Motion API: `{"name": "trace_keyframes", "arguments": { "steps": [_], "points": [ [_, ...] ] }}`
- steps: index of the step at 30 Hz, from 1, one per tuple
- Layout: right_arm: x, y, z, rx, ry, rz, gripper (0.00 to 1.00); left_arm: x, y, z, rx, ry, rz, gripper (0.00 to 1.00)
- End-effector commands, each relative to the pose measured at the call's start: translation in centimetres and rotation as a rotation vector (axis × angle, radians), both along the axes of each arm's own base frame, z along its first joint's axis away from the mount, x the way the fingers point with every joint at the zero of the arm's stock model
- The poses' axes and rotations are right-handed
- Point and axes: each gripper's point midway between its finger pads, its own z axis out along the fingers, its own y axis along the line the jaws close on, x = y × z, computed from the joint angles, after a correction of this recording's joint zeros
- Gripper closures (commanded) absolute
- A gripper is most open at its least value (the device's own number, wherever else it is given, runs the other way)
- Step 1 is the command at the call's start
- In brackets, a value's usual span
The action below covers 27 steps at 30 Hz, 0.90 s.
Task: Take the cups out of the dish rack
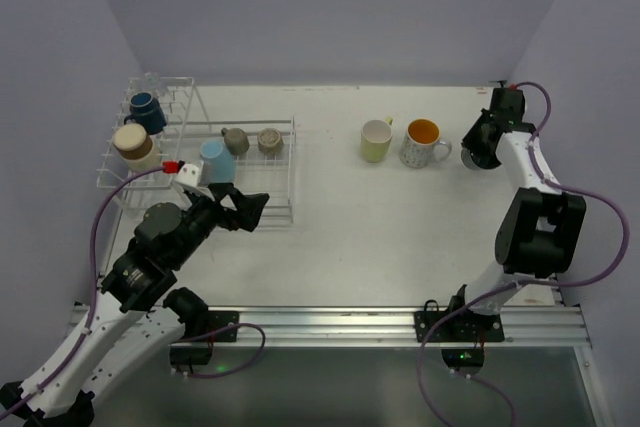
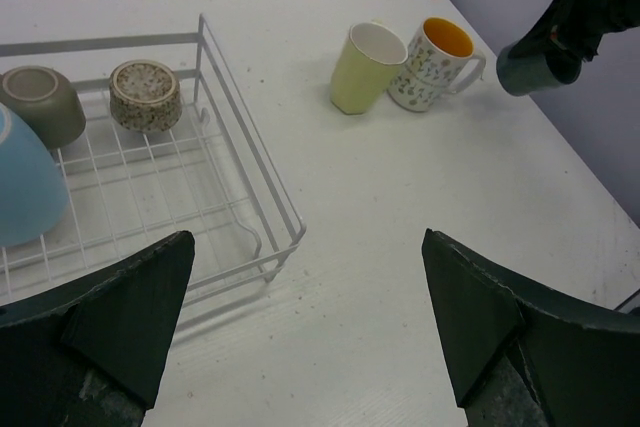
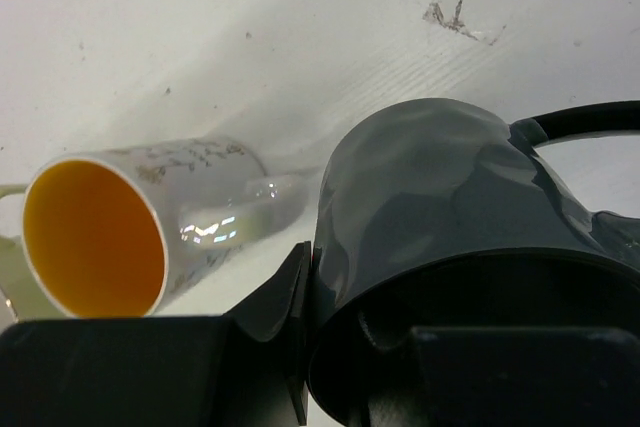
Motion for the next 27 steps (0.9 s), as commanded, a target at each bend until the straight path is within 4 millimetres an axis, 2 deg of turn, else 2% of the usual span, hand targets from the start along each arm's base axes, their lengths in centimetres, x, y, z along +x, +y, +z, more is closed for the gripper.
{"name": "trace_keyframes", "arguments": {
  "steps": [1, 6, 9, 11, 12, 14, 19, 20, 24, 27],
  "points": [
    [3.5, -1.3, 1.2, -0.021, -0.048, 0.003, 1.00, 0.0, -0.1, -0.6, 0.044, -0.003, -0.024, 0.00],
    [5.6, -1.5, -1.8, 0.001, 0.034, 0.018, 1.00, 0.5, 0.2, -1.1, 0.056, 0.014, 0.007, 0.00],
    [6.6, -1.6, -2.1, 0.006, 0.041, 0.021, 1.00, 0.8, 0.3, -1.3, 0.057, 0.024, 0.021, 0.00],
    [6.6, -1.7, -3.5, 0.014, 0.083, 0.015, 1.00, 1.0, 0.4, -1.4, 0.061, 0.030, 0.030, 0.00],
    [6.9, -1.7, -3.4, 0.015, 0.083, 0.016, 1.00, 1.1, 0.5, -1.5, 0.064, 0.031, 0.034, 0.00],
    [6.7, -1.8, -4.4, 0.017, 0.115, 0.011, 0.95, 1.2, 0.7, -1.7, 0.067, 0.038, 0.045, 0.00],
    [6.6, -2.1, -5.2, 0.002, 0.155, 0.017, 0.70, 1.7, 1.0, -2.2, 0.084, 0.056, 0.076, 0.00],
    [6.8, -2.0, -5.0, 0.006, 0.154, 0.024, 0.66, 1.7, 1.1, -2.4, 0.088, 0.061, 0.080, 0.00],
    [6.3, -2.0, -4.7, 0.009, 0.157, 0.026, 0.61, 2.0, 1.6, -2.8, 0.101, 0.077, 0.112, 0.00],
    [6.2, -1.7, -2.4, 0.009, 0.102, 0.030, 0.54, 2.2, 2.1, -2.9, 0.108, 0.082, 0.144, 0.00]
  ]
}}
